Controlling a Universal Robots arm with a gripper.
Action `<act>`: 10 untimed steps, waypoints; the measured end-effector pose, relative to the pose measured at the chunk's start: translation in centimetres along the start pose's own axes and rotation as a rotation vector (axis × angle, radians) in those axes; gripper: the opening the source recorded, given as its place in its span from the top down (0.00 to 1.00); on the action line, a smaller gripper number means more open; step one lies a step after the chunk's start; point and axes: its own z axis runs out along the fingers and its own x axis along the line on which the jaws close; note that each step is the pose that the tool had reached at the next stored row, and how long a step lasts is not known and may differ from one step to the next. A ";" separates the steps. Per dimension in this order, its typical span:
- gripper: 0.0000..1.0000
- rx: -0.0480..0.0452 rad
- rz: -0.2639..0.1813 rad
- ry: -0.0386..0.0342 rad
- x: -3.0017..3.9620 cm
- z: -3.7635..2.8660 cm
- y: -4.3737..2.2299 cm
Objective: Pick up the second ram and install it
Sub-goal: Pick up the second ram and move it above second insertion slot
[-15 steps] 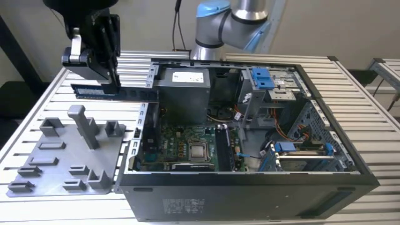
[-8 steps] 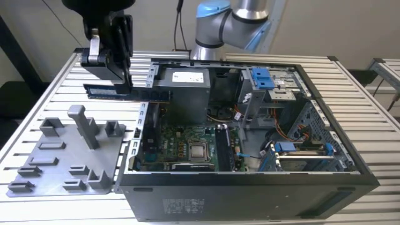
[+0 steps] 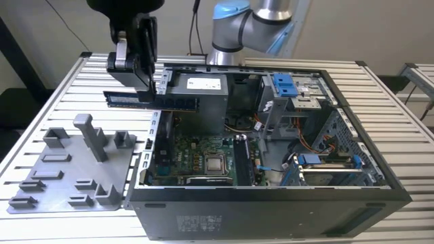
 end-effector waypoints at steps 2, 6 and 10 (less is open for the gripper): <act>0.86 -0.0004 0.000 0.0000 -0.02 0.01 -0.44; 0.86 -0.0012 0.000 0.0000 -0.05 0.01 -1.32; 0.86 -0.0020 0.000 0.0000 -0.08 0.02 -2.19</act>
